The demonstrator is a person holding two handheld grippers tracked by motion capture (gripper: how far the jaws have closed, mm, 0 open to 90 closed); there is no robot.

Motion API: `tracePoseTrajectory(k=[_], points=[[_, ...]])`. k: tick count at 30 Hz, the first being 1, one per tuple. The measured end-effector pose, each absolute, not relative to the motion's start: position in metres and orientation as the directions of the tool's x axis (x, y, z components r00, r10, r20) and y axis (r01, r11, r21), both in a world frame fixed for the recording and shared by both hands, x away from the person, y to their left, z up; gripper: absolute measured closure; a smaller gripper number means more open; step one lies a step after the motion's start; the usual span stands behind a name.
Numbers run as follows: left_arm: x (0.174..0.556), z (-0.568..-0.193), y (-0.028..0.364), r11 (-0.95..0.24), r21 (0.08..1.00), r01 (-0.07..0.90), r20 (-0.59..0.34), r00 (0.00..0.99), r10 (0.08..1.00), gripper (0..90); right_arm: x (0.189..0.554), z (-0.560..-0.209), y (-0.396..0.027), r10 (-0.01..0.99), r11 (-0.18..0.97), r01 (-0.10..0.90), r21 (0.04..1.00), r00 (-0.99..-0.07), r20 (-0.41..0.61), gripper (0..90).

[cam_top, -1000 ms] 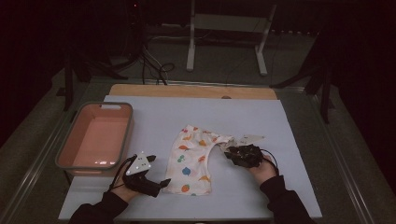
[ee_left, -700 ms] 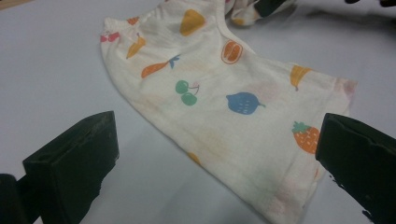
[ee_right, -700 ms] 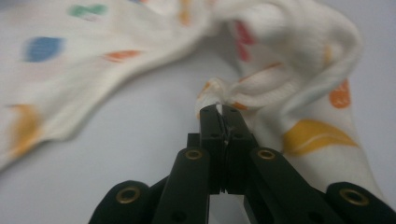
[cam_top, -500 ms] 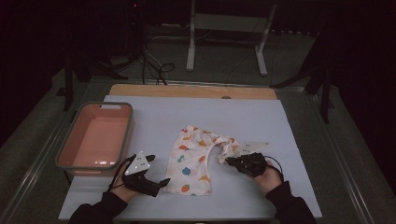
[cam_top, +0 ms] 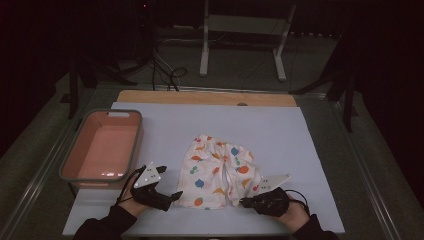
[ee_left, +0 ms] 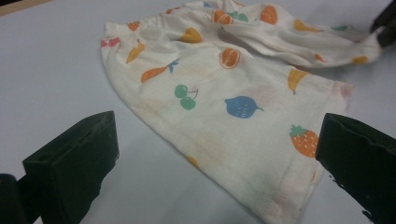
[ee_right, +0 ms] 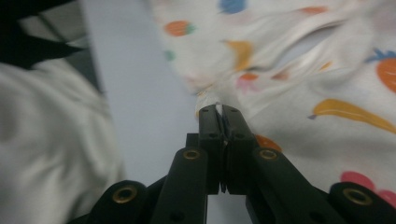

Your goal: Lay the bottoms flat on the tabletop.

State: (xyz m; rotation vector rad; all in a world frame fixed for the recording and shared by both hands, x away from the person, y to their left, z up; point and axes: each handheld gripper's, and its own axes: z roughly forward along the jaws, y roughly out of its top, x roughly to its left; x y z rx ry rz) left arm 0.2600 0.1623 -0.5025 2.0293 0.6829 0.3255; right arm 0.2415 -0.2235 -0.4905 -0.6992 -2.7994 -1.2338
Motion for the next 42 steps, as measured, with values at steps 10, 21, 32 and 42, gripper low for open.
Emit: tracePoseTrajectory(k=[10, 21, 32, 42], points=[[0.26, -0.503, 0.162, -0.404, 0.85, 0.34, -0.046, 0.81, 0.585, 0.6, 0.244, -0.482, -0.229, 0.395, 0.531, 0.384, 0.755, -0.901, 0.18, 57.1], [0.262, -0.502, 0.16, -0.411, 0.847, 0.337, -0.039, 0.811, 0.584, 0.6, 0.268, -0.473, -0.267, 0.614, 0.38, 0.443, 0.812, -0.777, 0.137, 13.9], [0.293, -0.487, 0.145, -0.398, 0.84, 0.369, -0.044, 0.778, 0.627, 3.0, 0.309, -0.478, -0.284, 0.718, 0.31, 0.424, 0.851, -0.691, 0.082, 15.3], [0.341, -0.47, 0.121, -0.437, 0.802, 0.408, -0.037, 0.763, 0.645, 3.5, 0.366, -0.478, -0.266, 0.778, 0.242, 0.51, 0.825, -0.611, 0.149, 17.0]])
